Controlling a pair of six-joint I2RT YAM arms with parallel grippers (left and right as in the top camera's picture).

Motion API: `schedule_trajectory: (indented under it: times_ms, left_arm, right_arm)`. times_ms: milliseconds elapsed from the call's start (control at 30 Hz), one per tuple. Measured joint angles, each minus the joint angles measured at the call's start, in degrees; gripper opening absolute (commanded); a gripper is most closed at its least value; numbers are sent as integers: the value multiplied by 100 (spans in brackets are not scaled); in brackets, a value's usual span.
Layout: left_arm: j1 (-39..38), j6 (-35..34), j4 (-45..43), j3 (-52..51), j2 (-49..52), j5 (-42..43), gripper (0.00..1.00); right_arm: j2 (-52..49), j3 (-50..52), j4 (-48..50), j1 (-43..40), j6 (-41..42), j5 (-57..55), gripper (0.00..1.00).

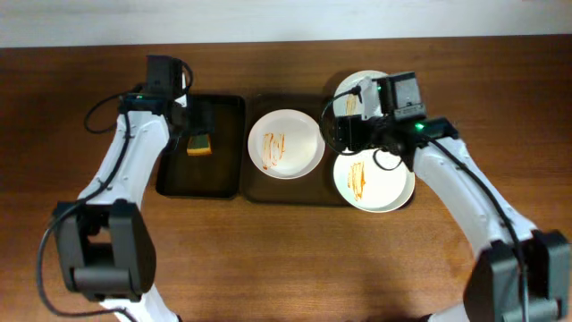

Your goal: Clean dirty plates on tray and stack at the side

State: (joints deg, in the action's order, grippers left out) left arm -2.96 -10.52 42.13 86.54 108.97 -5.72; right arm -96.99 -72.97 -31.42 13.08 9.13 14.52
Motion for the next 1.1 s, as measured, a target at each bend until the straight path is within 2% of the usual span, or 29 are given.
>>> schedule_trajectory:
  times_ms: [167, 333, 400, 433, 500, 533, 567, 733, 967, 1100]
  left_arm:
    - [0, 15, -529, 7, 479, -83, 74]
    - [-146, 254, -765, 11, 1023, 116, 72]
    - [-214, 328, -793, 11, 1211, 76, 66]
    - [-223, 356, -820, 11, 1285, 76, 55]
    - [-223, 398, -940, 11, 1381, 68, 23]
    - [-221, 400, -1005, 11, 1399, 50, 14]
    - [-216, 402, -1047, 11, 1408, 28, 0]
    - [-212, 448, -1045, 22, 1419, 13, 0]
    - [-225, 448, 503, 688, 1191, 136, 0]
    - [-229, 448, 597, 901, 651, 533, 0]
  right_arm:
    - [-350, 0, 59, 22, 153, -37, 86]
    - [-358, 0, 181, 26, 166, -39, 86]
    - [-358, -2, 175, 26, 166, -39, 85]
    - [-358, 0, 168, 26, 168, -39, 84]
    - [-358, -2, 164, 26, 170, -39, 81]
    - [-358, 0, 164, 26, 190, -39, 79]
    - [-358, 0, 164, 26, 188, -39, 76]
    - [-358, 0, 164, 26, 249, -59, 67]
    - [-507, 0, 389, 26, 457, 0, 56]
    - [-944, 0, 763, 50, 592, 103, 50]
